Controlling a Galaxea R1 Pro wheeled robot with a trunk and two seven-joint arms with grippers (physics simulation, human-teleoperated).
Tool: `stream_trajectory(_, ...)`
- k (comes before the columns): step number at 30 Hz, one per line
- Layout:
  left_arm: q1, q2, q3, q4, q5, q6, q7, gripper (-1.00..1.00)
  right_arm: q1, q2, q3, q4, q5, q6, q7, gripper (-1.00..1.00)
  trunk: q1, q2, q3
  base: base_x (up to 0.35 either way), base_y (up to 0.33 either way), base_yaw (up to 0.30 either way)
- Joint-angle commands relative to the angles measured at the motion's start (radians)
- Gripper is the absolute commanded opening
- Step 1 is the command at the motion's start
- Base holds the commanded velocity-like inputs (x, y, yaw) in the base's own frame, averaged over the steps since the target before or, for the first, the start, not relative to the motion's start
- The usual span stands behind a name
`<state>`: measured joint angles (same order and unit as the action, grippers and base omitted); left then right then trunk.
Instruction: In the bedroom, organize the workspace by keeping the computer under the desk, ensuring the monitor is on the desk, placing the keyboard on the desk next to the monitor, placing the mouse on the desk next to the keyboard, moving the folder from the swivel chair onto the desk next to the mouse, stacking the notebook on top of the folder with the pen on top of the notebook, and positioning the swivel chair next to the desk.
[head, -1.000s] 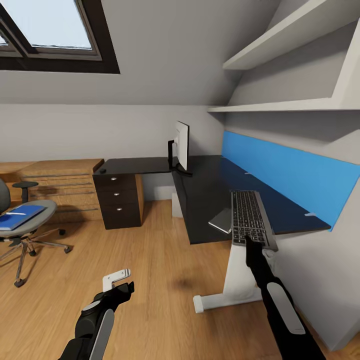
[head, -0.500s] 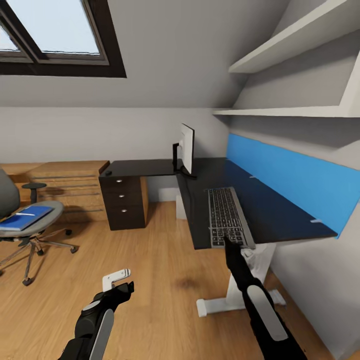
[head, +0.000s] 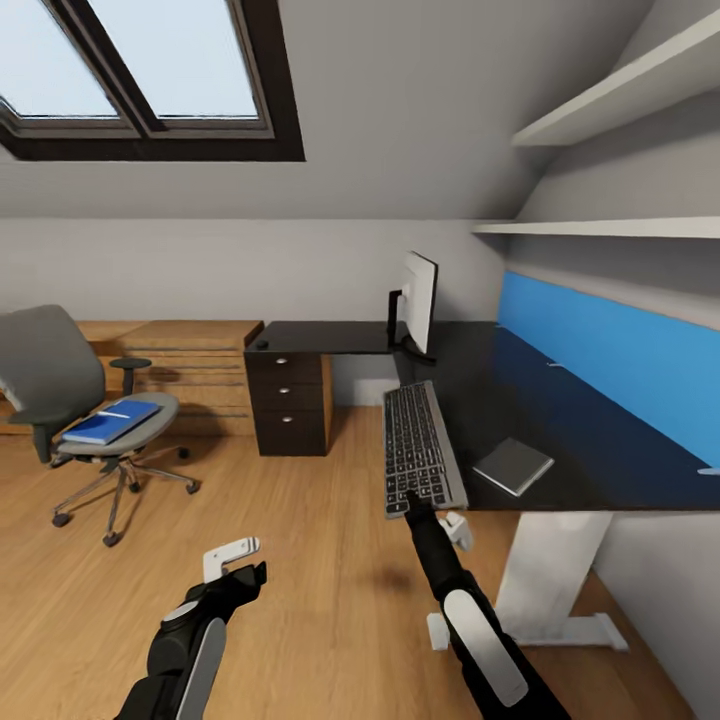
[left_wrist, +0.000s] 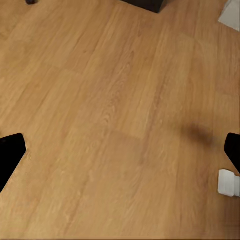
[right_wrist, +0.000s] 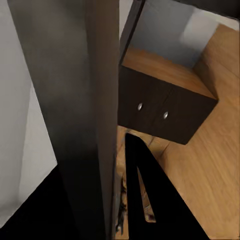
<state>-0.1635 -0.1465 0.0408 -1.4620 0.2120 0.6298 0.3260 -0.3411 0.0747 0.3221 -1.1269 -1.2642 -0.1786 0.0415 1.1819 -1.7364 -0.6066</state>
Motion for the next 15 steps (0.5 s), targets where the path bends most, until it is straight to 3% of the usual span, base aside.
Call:
stream_trajectory(1,-0.001,0.001,0.001,-0.002,0.011,0.003,0.007,1.0,-0.001,0.0,0.006,0.008,-0.008,-0.006,0.005,-1.0,0.0,-0.001,0.0,0.19,0.245,0.252)
stream_trajectory(4,-0.001,0.002,0.004,-0.005,0.012,0.002,0.007,1.0,-0.001,0.007,0.01,0.027,-0.01,-0.007,0.004,-1.0,0.0,-0.001,0.001,0.198,0.26,0.251)
stream_trajectory(5,-0.001,0.002,0.005,-0.007,0.012,0.002,0.007,1.0,-0.001,0.024,0.01,0.035,-0.01,-0.007,0.004,-1.0,0.0,-0.001,0.001,0.203,0.27,0.22)
stream_trajectory(8,-0.001,0.003,0.012,-0.009,0.013,0.001,0.006,1.0,-0.001,0.044,0.008,0.04,-0.012,-0.007,0.004,-1.0,0.0,-0.001,0.001,0.204,0.272,0.186)
stream_trajectory(15,-0.001,0.004,0.076,-0.025,0.015,0.002,0.004,1.0,-0.001,0.057,0.001,0.043,-0.018,-0.005,0.01,-1.0,0.0,-0.001,0.001,0.206,0.275,0.04)
